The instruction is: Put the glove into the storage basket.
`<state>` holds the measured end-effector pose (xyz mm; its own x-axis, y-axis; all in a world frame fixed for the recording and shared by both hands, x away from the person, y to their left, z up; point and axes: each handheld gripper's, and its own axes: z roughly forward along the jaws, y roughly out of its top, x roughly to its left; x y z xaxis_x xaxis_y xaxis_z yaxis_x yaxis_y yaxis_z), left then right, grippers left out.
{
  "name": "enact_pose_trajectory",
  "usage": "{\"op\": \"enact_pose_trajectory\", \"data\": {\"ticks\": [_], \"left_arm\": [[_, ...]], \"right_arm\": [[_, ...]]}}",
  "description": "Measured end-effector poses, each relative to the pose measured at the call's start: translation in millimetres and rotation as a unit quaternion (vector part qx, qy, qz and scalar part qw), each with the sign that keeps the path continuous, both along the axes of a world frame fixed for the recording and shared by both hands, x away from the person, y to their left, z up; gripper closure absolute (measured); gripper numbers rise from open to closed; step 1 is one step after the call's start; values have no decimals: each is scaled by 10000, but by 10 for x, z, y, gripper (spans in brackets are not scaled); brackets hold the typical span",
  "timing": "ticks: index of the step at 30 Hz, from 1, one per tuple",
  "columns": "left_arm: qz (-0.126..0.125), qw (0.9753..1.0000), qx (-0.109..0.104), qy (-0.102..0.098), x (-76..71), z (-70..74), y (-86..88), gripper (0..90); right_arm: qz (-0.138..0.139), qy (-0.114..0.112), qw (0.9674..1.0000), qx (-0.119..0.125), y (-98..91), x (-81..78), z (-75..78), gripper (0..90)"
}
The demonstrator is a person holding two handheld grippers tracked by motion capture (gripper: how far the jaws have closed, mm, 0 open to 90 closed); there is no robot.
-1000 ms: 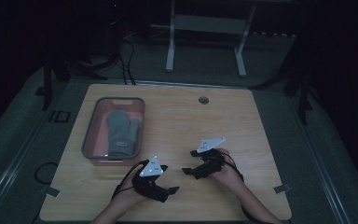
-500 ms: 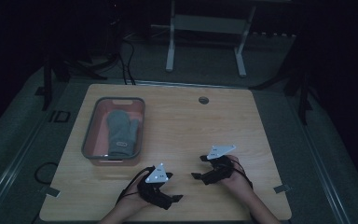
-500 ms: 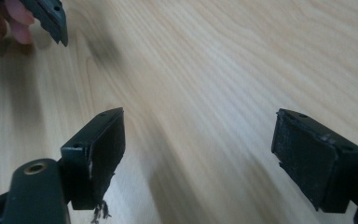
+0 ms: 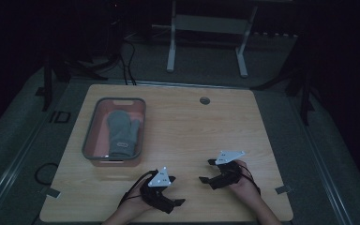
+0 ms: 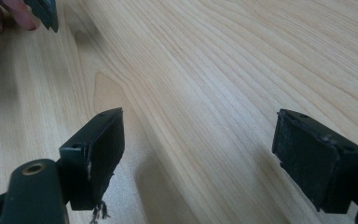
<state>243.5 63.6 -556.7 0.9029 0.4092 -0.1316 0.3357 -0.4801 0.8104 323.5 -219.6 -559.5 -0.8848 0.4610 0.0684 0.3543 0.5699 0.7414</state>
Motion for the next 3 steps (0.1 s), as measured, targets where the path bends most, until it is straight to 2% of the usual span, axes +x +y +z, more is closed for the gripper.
{"op": "enact_pose_trajectory", "data": {"ticks": [3], "left_arm": [[22, 10000, -39, 3, 2, 6, 12, 150]], "right_arm": [[-29, -8, 10000, -68, 3, 4, -16, 169]]}}
